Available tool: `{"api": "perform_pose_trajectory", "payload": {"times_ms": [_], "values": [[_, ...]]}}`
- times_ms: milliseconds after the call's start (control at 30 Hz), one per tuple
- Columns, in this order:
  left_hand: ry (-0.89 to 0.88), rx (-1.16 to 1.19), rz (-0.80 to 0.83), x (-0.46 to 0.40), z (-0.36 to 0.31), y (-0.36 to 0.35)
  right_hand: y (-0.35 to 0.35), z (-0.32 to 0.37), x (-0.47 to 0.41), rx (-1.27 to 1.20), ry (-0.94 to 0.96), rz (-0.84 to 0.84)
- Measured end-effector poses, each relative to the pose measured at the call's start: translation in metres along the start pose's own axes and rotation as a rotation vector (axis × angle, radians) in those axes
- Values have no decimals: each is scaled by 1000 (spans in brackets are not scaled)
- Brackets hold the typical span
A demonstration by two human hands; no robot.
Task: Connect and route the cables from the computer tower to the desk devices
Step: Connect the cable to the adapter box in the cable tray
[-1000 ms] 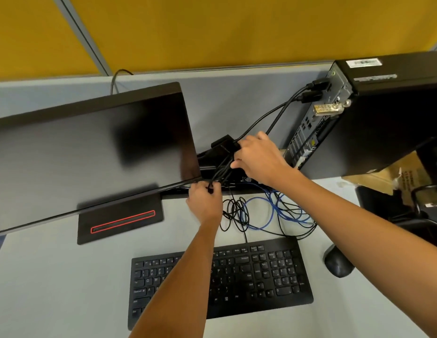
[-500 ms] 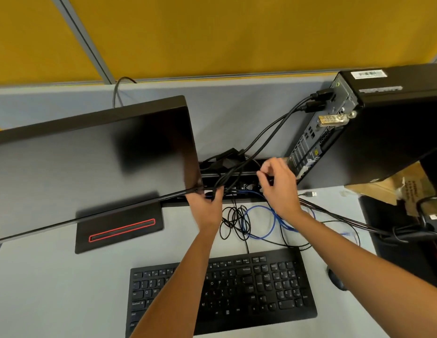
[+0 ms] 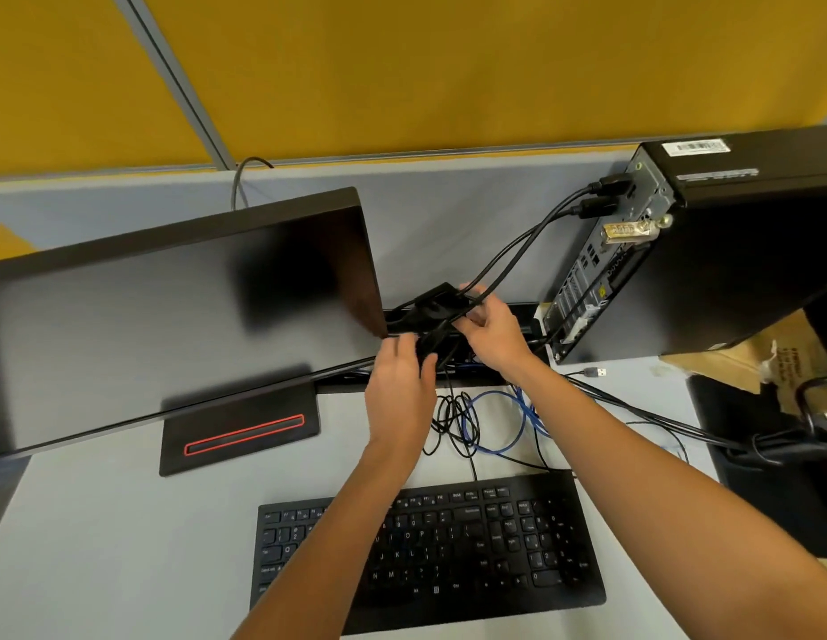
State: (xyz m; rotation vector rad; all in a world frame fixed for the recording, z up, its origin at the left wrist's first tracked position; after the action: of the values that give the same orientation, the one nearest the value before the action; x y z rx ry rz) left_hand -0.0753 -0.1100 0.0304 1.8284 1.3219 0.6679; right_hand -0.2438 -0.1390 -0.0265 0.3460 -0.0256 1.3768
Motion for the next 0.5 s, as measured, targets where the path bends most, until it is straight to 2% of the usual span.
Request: {"api": "perform_pose_trajectory", "payload": {"times_ms": [100,167,267,367,500], "values": [[-106,-101,-22,-9,-17,-2,3,10,5,188,71,-60],[-117,-121,-13,-18,-24,-4,6,14,9,196,98,-75],[-96,-69,-10,-30,-23,-4,2,13,10,70,88,42],[-100,-43,-48,-32,-23,0,-1,15,4,160,84,153],[-107,-32,-82,-29,-22,2,-1,21,-2,312,76,139]]}}
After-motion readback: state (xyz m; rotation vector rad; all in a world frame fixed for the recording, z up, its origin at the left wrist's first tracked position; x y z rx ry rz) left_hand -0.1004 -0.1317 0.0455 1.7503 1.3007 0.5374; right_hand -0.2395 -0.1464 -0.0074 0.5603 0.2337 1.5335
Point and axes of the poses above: each hand's wrist, its own x-axis away from the middle knuckle, its own y-axis out of the back of the hand, z = x × y, the point moved 8 cm from there along -x, towards the middle knuckle, and after that the axes turned 10 degrees about z, right-handed, at the moved point
